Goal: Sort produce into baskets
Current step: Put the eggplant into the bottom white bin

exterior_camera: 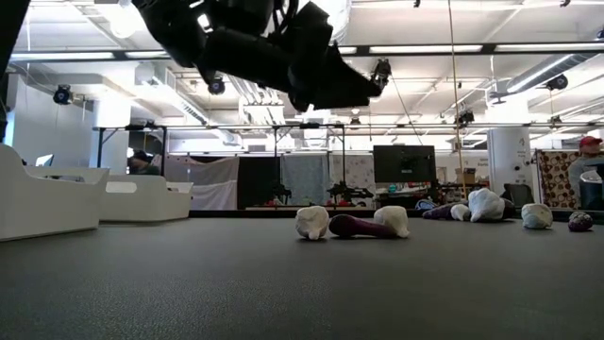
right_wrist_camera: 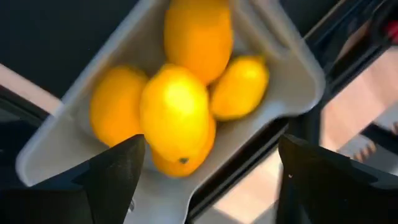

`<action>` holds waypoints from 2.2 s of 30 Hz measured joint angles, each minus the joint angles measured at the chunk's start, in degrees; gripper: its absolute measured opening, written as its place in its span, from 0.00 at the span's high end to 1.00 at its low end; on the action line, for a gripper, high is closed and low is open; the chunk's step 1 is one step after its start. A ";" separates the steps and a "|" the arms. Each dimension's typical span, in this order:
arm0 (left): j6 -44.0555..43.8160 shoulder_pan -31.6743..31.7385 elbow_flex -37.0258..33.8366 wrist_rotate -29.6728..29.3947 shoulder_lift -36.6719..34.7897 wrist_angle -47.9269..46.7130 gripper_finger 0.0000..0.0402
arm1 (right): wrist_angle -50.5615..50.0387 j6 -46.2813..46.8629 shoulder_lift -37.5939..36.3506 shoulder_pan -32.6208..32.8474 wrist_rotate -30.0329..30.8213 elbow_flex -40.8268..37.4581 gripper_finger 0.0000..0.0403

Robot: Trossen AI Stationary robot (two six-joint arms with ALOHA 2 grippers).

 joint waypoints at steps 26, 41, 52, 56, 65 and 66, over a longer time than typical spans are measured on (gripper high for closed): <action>-9.44 -3.32 5.55 5.58 11.90 -22.96 0.41 | -2.41 -38.45 -6.06 -10.31 75.71 -2.03 0.10; -11.63 -4.01 6.64 5.53 12.29 -24.55 0.73 | 4.84 -40.36 -2.44 -14.23 82.56 -8.80 0.10; -13.79 -5.86 24.75 5.34 6.09 -71.01 0.95 | 4.94 -38.35 -2.56 -18.36 83.34 -10.80 0.10; -21.78 -9.91 29.87 4.63 1.11 -92.26 0.94 | 4.92 -38.43 -2.56 -18.26 83.20 -11.85 0.10; -53.46 -22.29 18.31 1.43 -13.00 -108.07 0.95 | 5.00 -39.21 -2.58 -18.27 83.34 -11.60 0.10; -56.08 -23.14 15.88 1.31 -14.36 -108.31 0.95 | 5.05 -39.22 -2.58 -18.27 83.31 -11.57 0.10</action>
